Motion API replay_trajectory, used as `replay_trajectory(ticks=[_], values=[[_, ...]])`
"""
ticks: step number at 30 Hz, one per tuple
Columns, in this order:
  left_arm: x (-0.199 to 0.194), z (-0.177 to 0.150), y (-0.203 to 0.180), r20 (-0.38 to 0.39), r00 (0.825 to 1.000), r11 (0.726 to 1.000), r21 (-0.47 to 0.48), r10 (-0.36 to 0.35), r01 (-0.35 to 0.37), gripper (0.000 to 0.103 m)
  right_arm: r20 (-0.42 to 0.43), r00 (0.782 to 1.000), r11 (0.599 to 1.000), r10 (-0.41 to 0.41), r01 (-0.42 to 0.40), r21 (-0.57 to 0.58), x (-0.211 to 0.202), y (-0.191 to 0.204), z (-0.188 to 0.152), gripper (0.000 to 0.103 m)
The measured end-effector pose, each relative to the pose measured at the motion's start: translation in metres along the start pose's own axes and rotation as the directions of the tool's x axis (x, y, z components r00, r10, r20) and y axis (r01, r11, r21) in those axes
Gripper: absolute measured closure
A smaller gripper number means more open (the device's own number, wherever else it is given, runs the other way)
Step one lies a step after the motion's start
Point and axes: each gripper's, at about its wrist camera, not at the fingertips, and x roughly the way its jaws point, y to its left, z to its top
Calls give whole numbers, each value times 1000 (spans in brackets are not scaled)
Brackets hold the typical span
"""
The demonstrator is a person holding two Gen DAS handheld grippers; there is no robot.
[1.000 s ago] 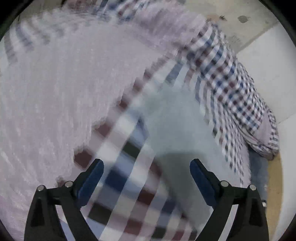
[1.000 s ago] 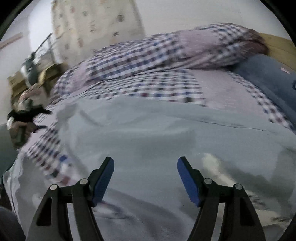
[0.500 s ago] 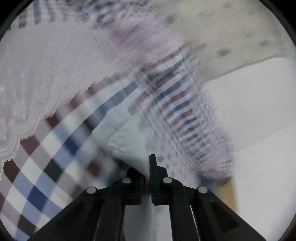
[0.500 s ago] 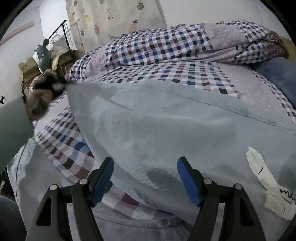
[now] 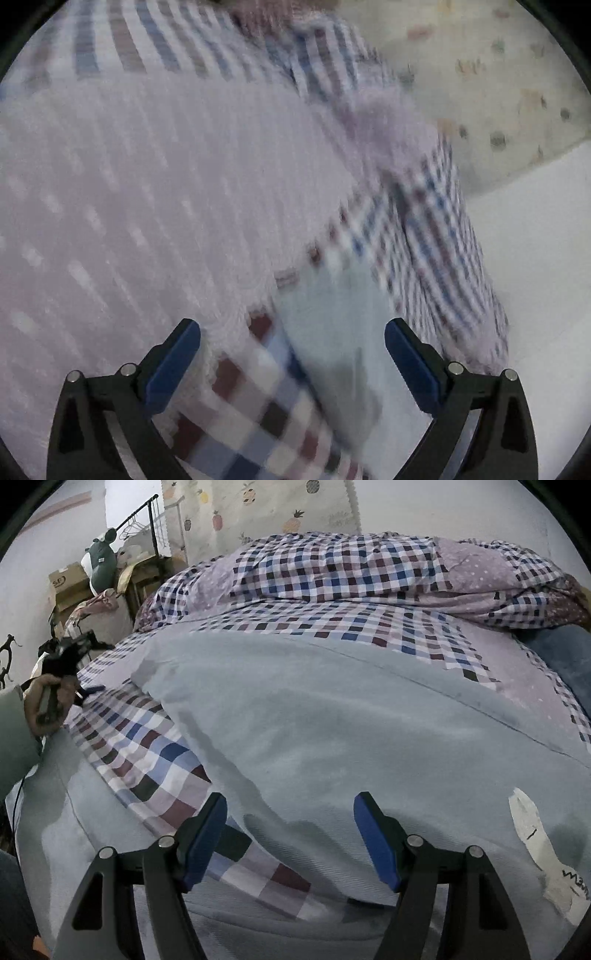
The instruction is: Fold clothes
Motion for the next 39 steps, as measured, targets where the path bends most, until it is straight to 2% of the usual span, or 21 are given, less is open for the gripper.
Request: replay_trajectory(ticks=[4,6,7,8,9,10,11,13,14,16,18,19,20,21,24,29,32,35,39], values=[[33,-7,-26,-56,998,999,41,-18,21,2,4,1000,1000,4,-4,8,0,-2,0,28],[52,-11,-41,-71,997,997,74,11,-6,3,3,1000,1000,6,-6,8,0,-3,0,28],[61,-11,-49,-67,996,994,95,52,-45,13,3,1000,1000,6,-6,7,1,-3,1,28],[67,-10,-57,-51,994,989,111,102,-96,65,3,1000,1000,6,-6,7,0,-2,1,28],[71,-7,-60,-54,992,988,104,117,-111,95,3,1000,1000,5,-5,6,0,-2,0,28],[71,-4,-62,-63,993,994,65,95,-91,99,3,1000,1000,4,-4,6,-1,-2,0,28],[60,-2,-68,-33,998,998,47,52,-51,100,6,1000,1000,5,-5,4,-2,-1,0,28],[25,-3,-88,59,997,994,102,-53,46,100,9,1000,1000,7,-7,0,-4,-1,1,28],[19,-9,-84,66,997,993,116,-45,37,100,7,1000,1000,6,-6,-1,-4,-2,1,28],[31,-21,-49,5,998,995,79,65,-65,99,3,1000,1000,3,-3,0,-6,-2,1,28],[43,-34,-14,-60,983,985,48,171,-168,98,4,1000,1000,4,-4,8,-8,-3,1,28],[42,-37,-2,-66,983,985,30,169,-168,96,3,1000,1000,4,-4,8,-10,-3,1,28],[34,-37,4,-45,993,994,9,112,-112,95,4,1000,1000,3,-3,3,-12,-3,2,28],[30,-38,5,-27,996,996,18,90,-89,92,6,1000,1000,1,-1,-3,-15,-2,2,28],[26,-46,-1,4,996,990,103,92,-92,86,17,1000,1000,6,-6,0,-22,2,7,28],[20,-57,20,18,999,997,77,-31,29,81,12,1000,1000,5,-5,-28,-17,31,22,28],[18,-54,19,36,998,994,92,-53,50,78,13,1000,995,15,-14,-97,0,59,47,28],[14,-50,14,23,999,993,111,-45,42,72,-13,999,988,45,-47,-150,36,82,89,28],[20,-39,14,16,998,995,86,-55,54,69,-80,994,973,72,-88,-215,95,103,149,28]])
